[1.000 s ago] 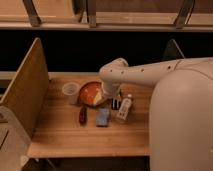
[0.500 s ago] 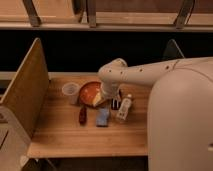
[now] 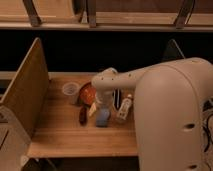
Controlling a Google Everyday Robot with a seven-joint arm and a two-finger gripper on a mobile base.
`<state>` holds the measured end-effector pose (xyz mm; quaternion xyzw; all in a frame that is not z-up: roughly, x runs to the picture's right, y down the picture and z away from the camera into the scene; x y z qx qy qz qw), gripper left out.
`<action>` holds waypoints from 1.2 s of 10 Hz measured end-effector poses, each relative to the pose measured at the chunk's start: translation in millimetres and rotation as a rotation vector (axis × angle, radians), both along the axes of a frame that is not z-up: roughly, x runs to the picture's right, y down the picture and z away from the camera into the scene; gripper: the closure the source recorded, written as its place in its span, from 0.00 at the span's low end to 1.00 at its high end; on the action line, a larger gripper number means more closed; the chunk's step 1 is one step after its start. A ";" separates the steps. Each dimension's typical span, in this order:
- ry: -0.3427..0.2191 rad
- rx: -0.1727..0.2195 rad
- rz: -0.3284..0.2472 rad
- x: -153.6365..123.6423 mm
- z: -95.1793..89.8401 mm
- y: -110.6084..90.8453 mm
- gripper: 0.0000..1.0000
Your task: Wipe the white sponge on the table
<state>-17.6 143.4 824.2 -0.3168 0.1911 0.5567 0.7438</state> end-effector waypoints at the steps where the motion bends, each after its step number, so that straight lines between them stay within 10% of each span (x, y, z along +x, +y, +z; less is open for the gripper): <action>1: 0.019 -0.020 -0.008 1.8 6.9 6.6 0.20; 12: 0.062 -0.119 -0.077 -19.1 40.2 36.5 0.20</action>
